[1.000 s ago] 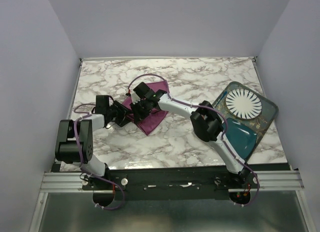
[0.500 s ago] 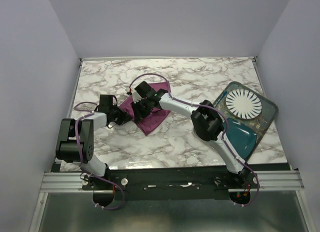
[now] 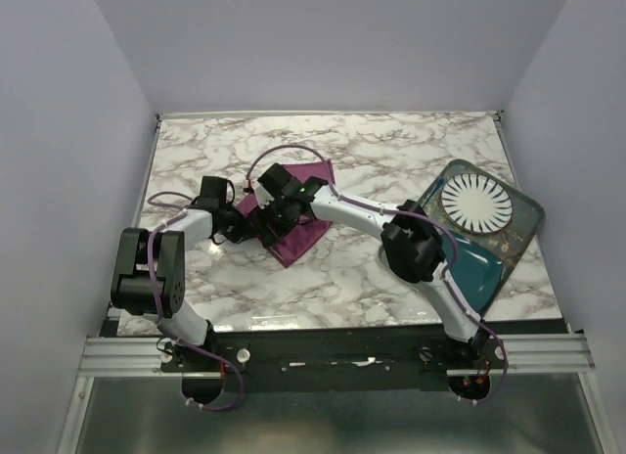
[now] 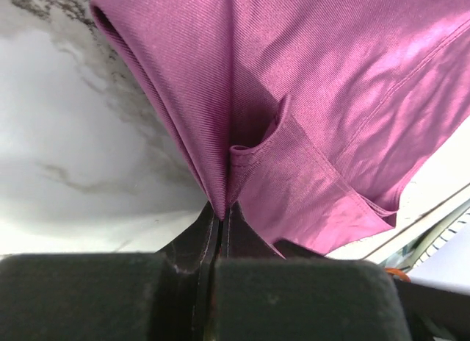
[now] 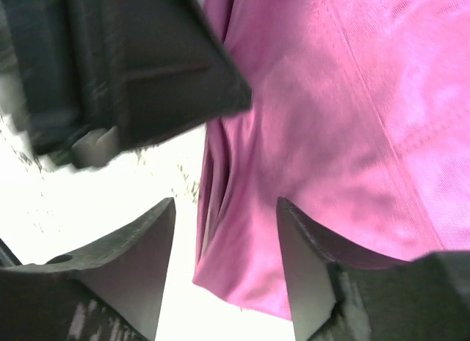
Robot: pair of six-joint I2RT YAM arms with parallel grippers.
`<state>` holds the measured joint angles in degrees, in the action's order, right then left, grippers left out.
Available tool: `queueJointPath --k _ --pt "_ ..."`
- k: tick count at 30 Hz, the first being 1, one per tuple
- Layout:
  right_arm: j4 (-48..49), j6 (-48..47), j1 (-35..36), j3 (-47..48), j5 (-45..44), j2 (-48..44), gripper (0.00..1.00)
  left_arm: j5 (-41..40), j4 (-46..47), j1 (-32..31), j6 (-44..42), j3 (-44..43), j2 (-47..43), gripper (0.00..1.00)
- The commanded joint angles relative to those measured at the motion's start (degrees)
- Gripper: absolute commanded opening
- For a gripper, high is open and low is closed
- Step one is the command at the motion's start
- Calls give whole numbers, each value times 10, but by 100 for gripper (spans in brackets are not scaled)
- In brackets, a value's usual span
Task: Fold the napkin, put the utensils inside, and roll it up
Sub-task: Roll the napkin with the utensil
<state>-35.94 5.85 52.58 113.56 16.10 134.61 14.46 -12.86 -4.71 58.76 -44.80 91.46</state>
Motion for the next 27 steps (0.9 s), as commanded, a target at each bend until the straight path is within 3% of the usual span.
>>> queueJointPath --k 1,16,20,23,27 --pt "4 -27 21 -42 -90 -56 66 -30 -61 -3 -15 -19 6 0" --pt "100 -54 109 -120 -275 -55 68 -13 -70 -2 -1 -25 -1 0" --pt "105 -53 132 -125 -396 -31 68 -9 -67 -2 2 -22 -1 0" --pt "108 -53 136 -129 -432 -15 64 -8 -68 -2 2 -20 -3 0" --pt "119 -54 136 -136 -467 -7 50 -7 -69 -1 4 -20 -2 0"
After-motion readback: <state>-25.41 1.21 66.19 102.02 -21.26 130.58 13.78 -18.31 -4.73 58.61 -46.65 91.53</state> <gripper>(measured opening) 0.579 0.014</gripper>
